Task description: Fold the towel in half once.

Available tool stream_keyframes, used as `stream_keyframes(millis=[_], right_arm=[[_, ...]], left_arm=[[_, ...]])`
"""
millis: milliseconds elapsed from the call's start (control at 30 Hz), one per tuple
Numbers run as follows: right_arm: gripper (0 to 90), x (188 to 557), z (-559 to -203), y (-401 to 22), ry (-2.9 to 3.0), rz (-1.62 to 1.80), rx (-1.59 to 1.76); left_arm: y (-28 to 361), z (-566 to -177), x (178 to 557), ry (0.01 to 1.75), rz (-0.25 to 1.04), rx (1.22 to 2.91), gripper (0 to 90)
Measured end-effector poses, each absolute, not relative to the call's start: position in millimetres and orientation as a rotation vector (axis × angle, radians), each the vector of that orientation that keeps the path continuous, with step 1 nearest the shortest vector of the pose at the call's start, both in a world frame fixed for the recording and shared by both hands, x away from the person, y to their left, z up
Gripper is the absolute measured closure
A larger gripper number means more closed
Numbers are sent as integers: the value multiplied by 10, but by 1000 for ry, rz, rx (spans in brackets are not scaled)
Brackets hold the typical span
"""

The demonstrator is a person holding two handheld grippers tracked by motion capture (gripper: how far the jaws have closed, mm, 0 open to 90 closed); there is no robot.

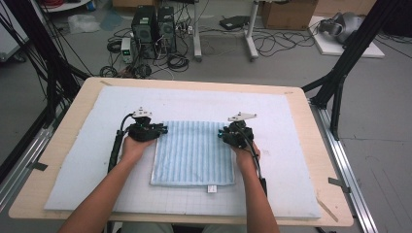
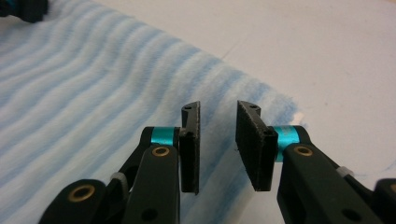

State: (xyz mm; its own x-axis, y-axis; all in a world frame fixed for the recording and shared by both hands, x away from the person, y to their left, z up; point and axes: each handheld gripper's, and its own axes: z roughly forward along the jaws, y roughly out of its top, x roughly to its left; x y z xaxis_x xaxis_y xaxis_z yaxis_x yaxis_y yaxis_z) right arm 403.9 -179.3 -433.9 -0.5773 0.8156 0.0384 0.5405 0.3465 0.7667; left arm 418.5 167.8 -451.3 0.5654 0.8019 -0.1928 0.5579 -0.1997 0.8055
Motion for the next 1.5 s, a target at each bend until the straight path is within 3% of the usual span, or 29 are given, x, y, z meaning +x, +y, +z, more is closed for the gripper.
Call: stream_keyframes(millis=[367, 467, 633, 800, 833, 867, 967, 1100, 1500], right_arm=[[711, 4074, -4424, -1922, 2288, 1029, 1266], [674, 4034, -4375, -1983, 2290, 1030, 1243], [568, 3884, -4171, -2141, 2240, 1137, 1171], [314, 3721, -4003, -2250, 2189, 1176, 1135], [228, 3688, -3980, -2259, 2178, 1163, 1128], [193, 3657, -3960, -2270, 2167, 1149, 1124], [115, 3553, -3918, -2336, 2144, 1189, 1099], [112, 3407, -3934, -2440, 2123, 1259, 1074], [111, 3333, -4029, -2440, 2154, 1271, 1045]], left_arm=[[1681, -4493, 4188, 1143, 391, 1921, 769], [1742, -4471, 4174, 1145, 363, 1895, 704], [1900, -4414, 4051, 1008, 312, 1782, 633], [1907, -4257, 3936, 906, 306, 1737, 499], [1911, -4232, 3922, 914, 286, 1721, 422], [1918, -4212, 3909, 909, 280, 1710, 321], [1921, -4155, 3818, 900, 340, 1686, 143], [1956, -4106, 3728, 831, 346, 1679, 145], [2017, -4022, 3665, 857, 373, 1654, 146]])
